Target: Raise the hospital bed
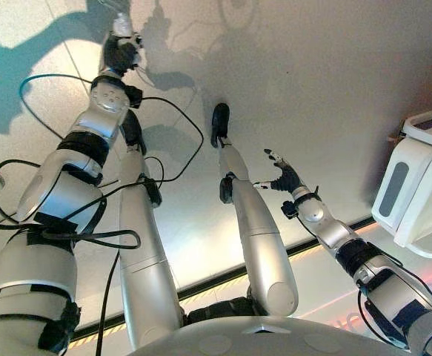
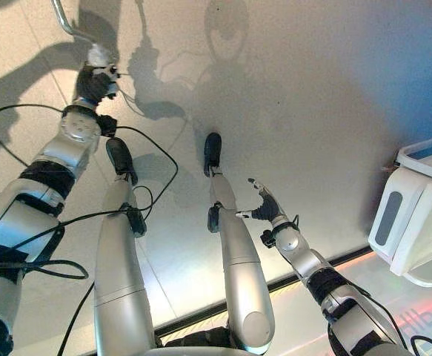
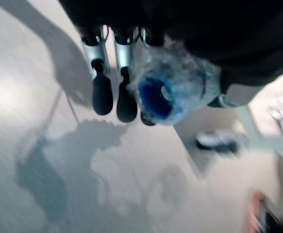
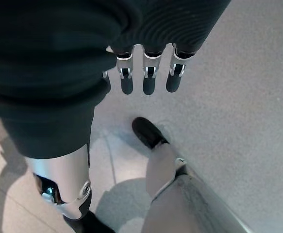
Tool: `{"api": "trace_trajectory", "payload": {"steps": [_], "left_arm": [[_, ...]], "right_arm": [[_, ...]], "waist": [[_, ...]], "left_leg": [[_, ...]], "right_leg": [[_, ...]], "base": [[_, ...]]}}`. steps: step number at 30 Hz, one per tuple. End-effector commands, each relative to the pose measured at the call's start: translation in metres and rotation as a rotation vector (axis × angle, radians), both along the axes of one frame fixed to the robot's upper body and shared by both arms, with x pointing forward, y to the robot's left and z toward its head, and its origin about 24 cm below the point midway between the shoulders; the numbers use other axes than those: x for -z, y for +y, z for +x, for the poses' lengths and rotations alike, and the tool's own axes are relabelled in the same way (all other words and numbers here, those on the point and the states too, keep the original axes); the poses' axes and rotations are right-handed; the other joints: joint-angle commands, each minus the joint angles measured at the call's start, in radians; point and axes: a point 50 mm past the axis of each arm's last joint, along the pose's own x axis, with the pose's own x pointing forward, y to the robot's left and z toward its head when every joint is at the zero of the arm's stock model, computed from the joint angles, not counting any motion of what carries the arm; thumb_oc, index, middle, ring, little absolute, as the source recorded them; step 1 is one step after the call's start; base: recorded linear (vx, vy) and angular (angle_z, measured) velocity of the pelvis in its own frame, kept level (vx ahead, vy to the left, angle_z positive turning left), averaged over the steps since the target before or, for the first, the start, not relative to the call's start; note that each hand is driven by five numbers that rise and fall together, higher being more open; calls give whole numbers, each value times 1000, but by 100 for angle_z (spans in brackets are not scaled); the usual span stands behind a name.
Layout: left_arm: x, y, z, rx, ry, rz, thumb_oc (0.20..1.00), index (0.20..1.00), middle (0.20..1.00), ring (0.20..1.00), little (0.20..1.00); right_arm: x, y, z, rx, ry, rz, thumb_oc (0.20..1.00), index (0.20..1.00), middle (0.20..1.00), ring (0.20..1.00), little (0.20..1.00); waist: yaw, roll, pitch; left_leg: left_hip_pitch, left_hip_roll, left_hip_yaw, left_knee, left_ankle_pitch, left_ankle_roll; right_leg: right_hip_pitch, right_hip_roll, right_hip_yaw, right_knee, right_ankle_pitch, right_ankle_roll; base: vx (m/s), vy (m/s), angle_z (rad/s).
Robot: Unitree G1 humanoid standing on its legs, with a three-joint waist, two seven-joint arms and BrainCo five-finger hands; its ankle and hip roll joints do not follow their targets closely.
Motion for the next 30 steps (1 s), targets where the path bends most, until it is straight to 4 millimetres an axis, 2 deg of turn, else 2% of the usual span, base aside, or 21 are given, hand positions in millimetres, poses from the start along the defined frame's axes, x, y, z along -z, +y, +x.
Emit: {"api": "trace_trajectory", "payload": {"steps": [1,2,3,4,7,9,13,15,17,18,19,22,24,25,27,30], "left_arm": [[-7,-58,-14,269,-122,18,200,200,200,200,200],[-8,-63,-17,305,-135,-12,200,200,200,200,200],[-13,-77,-31,411,-184,-30,200,200,200,200,200],[-13,-80,-38,457,-193,-47,200,200,200,200,200],[-13,-82,-46,501,-205,-59,200,200,200,200,200],[-13,-79,-68,601,-239,-126,200,200,200,200,200],[-10,-73,-83,656,-238,-149,200,200,200,200,200],[-7,-59,-109,718,-249,-189,200,200,200,200,200],[-7,-45,-128,728,-269,-190,200,200,200,200,200],[-7,-44,-128,726,-268,-190,200,200,200,200,200],[-2,-32,-137,708,-261,-215,200,200,200,200,200],[1,-19,-148,673,-266,-214,200,200,200,200,200],[1,-18,-148,671,-266,-214,200,200,200,200,200],[7,0,-159,612,-260,-228,200,200,200,200,200],[17,17,-166,540,-233,-238,200,200,200,200,200],[24,26,-168,495,-209,-246,200,200,200,200,200]], "right_arm": [[4,-15,-7,29,6,-41,1000,1000,1000,1000,1000],[4,-16,-7,33,5,-43,1000,1000,1000,1000,1000],[4,-22,-8,52,4,-60,1000,1000,1000,1000,1000],[5,-25,-9,61,7,-64,1000,1000,1000,1000,1000],[7,-28,-11,69,12,-71,1000,1000,1000,1000,1000],[11,-39,-15,103,28,-88,1000,1000,1000,1000,1000],[15,-46,-19,124,46,-94,1000,1000,1000,1000,1000],[21,-56,-26,157,70,-91,1000,1000,1000,1000,1000],[26,-59,-32,168,89,-82,1000,1000,1000,1000,1000],[26,-59,-32,167,89,-83,1000,1000,1000,1000,1000],[28,-61,-36,173,96,-79,1000,1000,1000,1000,1000],[30,-64,-39,181,102,-78,1000,1000,1000,1000,1000],[30,-64,-39,180,102,-78,1000,1000,1000,1000,1000],[34,-67,-44,191,113,-75,1000,1000,1000,1000,1000],[35,-70,-48,198,121,-76,1000,1000,1000,1000,1000],[35,-71,-48,196,121,-82,1000,1000,1000,1000,1000]], "waist": [[21,-3,4],[24,4,4],[33,24,4],[38,34,4],[43,43,4],[61,68,4],[71,81,4],[91,102,4],[101,114,4],[100,114,4],[110,121,4],[123,132,4],[122,131,4],[139,141,4],[154,146,4],[160,147,4]], "left_leg": [[107,-47,31,-62,-68,22],[114,-48,29,-72,-63,23],[135,-51,30,-108,-43,20],[146,-53,31,-126,-33,18],[161,-55,30,-149,-22,16],[201,-60,25,-204,5,11],[226,-61,26,-233,19,8],[252,-64,23,-258,30,4],[257,-68,21,-254,29,5],[258,-68,21,-254,29,5],[261,-70,19,-253,25,8],[263,-72,17,-253,24,8],[263,-72,17,-253,24,8],[264,-77,14,-248,19,9],[257,-80,11,-242,17,11],[254,-84,10,-239,16,12]], "right_leg": [[11,-38,44,61,-64,60],[10,-39,43,68,-65,59],[12,-40,38,79,-72,57],[14,-41,34,84,-76,56],[17,-42,31,88,-80,55],[26,-42,22,104,-91,54],[36,-41,20,108,-97,51],[47,-43,12,117,-104,50],[51,-43,10,125,-107,48],[52,-43,10,125,-107,48],[55,-44,8,131,-112,47],[59,-45,6,133,-115,47],[60,-45,6,133,-115,47],[67,-50,0,132,-117,49],[71,-56,-8,128,-116,52],[75,-59,-13,125,-114,54]], "base": [[-3,-83,-3],[-12,-115,-4],[-14,-118,-4],[-11,-94,-1],[-1,-60,4],[3,-83,6],[4,-36,1],[27,-69,5],[16,-14,3],[0,0,0],[0,0,0],[7,-2,2],[7,4,2],[0,0,0],[0,0,0],[0,0,0]]}}
